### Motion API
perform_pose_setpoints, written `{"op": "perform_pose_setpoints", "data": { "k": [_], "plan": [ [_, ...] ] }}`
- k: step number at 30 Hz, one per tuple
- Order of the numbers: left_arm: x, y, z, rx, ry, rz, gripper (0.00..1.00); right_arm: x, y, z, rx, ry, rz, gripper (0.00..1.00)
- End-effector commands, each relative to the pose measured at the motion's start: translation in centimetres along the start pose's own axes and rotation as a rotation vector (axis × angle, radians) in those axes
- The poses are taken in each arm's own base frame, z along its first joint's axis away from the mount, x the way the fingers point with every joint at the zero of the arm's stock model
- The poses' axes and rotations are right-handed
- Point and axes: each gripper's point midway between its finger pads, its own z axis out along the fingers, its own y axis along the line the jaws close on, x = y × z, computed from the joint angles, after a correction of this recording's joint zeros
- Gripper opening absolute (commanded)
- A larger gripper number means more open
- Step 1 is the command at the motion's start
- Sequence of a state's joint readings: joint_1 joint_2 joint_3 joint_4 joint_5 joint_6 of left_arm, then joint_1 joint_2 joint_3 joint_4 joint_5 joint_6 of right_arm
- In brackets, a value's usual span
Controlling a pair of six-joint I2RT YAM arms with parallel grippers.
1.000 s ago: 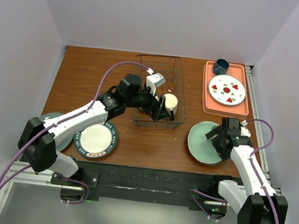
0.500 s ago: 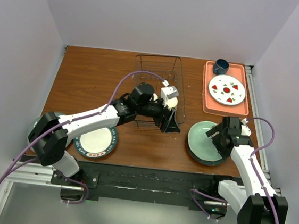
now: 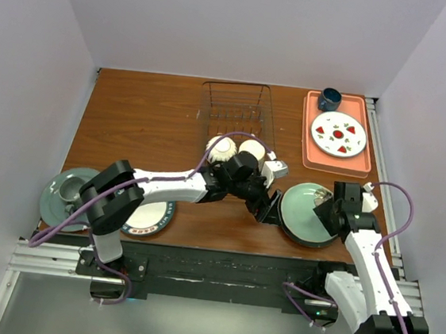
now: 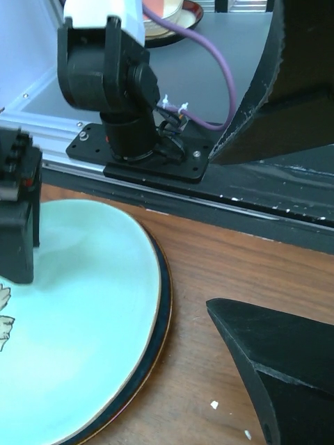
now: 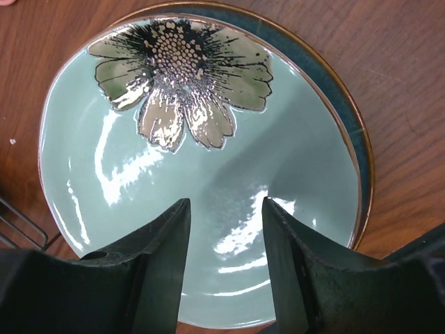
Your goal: Load the mixed dishes into the dish rack
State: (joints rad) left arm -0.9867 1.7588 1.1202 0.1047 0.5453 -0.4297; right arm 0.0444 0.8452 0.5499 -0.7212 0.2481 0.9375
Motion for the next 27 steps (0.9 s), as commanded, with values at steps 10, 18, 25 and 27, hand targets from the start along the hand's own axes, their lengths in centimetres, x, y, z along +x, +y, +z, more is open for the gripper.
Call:
{"op": "perform_pose_setpoints", "data": {
  "k": [10, 18, 25, 27],
  "plan": [
    [-3.6, 0.7, 3.0, -0.011, -0.09, -0.015, 0.79, -2.2, 0.5, -2.2, -0.03, -0.083, 0.038, 0.49],
    [-2.8, 3.1, 4.7, -0.113, -0.083, -0.206, 0.71, -3.0, 1.7, -2.7, -0.063, -0.095, 0.029, 0.5],
    [-2.1, 4.2, 5.6, -0.164, -0.125, -0.343, 0.58, -3.5, 2.0, -3.1, -0.089, -0.121, 0.028, 0.5],
    [-1.9, 4.4, 5.8, -0.184, -0.122, -0.365, 0.54, -3.6, 2.0, -3.2, -0.092, -0.125, 0.026, 0.5]
  ]
}}
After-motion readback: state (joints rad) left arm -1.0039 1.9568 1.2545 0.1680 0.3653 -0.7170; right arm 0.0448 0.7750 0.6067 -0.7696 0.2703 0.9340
